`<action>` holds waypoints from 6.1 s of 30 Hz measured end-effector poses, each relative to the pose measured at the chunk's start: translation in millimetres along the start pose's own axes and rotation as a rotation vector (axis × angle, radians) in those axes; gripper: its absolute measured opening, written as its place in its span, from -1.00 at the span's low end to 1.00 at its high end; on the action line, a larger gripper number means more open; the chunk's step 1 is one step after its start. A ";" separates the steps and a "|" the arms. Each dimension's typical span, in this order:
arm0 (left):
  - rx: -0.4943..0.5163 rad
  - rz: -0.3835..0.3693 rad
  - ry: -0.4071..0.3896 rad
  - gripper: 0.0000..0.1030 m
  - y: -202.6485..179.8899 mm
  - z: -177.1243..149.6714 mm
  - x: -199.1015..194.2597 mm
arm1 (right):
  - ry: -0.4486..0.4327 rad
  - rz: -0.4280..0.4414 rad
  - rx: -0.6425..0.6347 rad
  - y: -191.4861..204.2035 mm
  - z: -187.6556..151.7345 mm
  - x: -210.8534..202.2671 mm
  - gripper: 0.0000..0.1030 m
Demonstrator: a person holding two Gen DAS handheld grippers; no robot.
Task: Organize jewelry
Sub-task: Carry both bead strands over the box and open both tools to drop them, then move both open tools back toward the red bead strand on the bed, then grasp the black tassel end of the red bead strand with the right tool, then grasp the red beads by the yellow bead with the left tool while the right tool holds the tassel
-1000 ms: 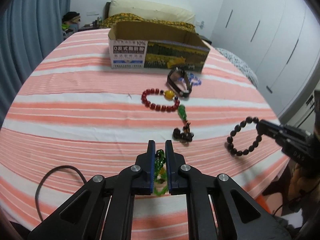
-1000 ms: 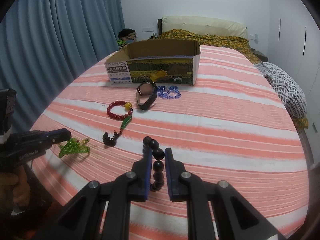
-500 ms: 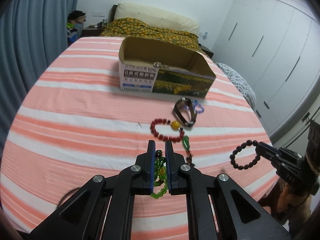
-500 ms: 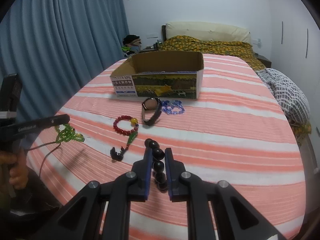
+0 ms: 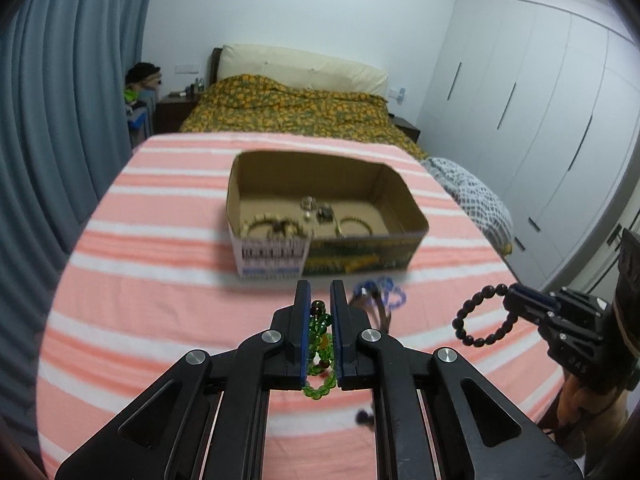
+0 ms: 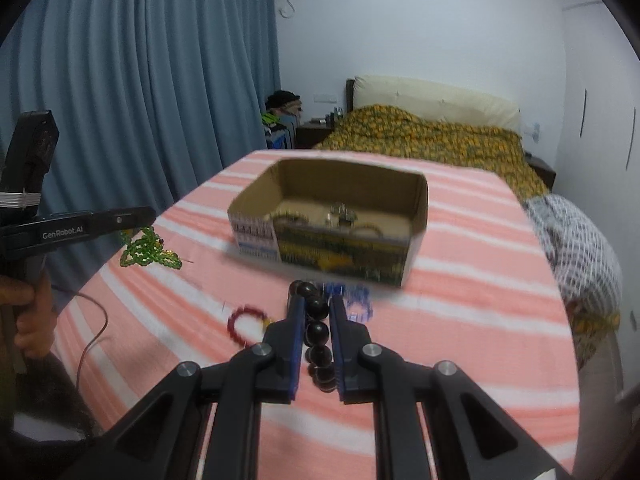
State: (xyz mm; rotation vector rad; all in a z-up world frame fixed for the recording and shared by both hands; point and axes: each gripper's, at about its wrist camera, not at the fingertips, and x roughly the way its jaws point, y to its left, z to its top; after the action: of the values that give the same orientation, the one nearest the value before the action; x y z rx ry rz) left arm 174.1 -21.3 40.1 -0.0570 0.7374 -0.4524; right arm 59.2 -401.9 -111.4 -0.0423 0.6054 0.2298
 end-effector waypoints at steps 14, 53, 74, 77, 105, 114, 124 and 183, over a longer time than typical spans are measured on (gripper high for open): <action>0.044 -0.012 -0.008 -0.85 0.4 100.4 70.0 | -0.076 0.005 -0.071 -21.3 108.0 58.5 -0.75; 0.136 0.241 -0.002 0.97 -12.3 28.2 75.6 | -0.049 -0.173 0.007 -30.0 82.5 68.0 0.27; 0.013 0.288 -0.087 0.99 -10.3 -127.3 -67.7 | 0.029 -0.236 0.091 24.4 -96.1 -33.6 0.44; 0.044 0.307 -0.036 0.98 -15.5 -140.7 -38.5 | 0.081 -0.203 0.070 29.9 -112.5 -19.0 0.44; 0.077 0.223 0.257 0.99 -23.9 -179.7 59.2 | 0.239 -0.217 0.120 2.7 -156.6 41.5 0.70; 0.081 0.215 0.249 0.99 -24.3 -181.2 58.8 | 0.246 -0.203 0.115 3.1 -157.1 47.4 0.89; 0.104 0.194 0.276 0.99 -24.3 -180.6 59.0 | 0.300 -0.201 0.111 3.2 -151.1 51.5 0.89; 0.124 0.312 0.247 0.99 12.4 -129.2 64.9 | 0.270 -0.126 0.064 -8.4 -136.2 56.2 -0.63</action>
State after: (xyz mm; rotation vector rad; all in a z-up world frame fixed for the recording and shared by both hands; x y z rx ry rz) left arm 135.5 -23.4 -99.8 0.2314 0.9409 -0.2073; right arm 29.8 -413.3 -255.6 -0.0503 0.8757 0.0823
